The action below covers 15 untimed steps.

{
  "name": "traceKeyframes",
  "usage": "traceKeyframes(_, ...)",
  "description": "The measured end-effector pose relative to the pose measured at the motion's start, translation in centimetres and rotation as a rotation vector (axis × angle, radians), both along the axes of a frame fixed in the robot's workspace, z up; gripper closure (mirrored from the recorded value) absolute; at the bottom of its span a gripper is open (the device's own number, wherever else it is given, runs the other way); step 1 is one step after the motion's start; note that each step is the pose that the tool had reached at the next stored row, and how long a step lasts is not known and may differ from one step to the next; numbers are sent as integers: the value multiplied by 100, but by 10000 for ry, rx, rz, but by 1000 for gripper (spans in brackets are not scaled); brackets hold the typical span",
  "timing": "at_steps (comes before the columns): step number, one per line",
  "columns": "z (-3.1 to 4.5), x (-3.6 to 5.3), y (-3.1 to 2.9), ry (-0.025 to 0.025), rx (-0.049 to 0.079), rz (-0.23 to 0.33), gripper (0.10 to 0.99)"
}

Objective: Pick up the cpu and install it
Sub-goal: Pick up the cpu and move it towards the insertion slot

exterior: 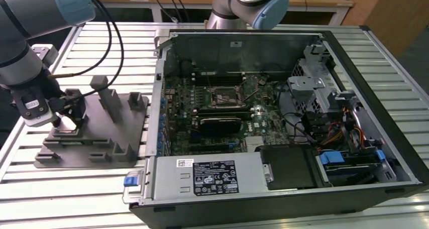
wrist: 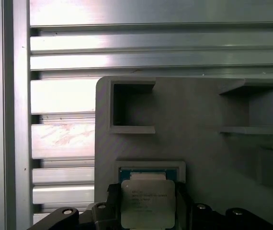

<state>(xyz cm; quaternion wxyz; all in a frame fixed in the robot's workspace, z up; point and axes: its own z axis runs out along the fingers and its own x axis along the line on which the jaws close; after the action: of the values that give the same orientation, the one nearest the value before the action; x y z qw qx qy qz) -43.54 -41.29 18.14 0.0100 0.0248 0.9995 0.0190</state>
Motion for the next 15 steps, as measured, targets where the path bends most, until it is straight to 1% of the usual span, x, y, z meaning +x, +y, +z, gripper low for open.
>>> traceKeyframes(6,-1,0,0,0,0,0,541)
traceKeyframes(8,10,0,0,-4,3,0,541)
traceKeyframes(12,62,0,0,0,1,0,541)
traceKeyframes(15,114,0,0,-2,1,0,541)
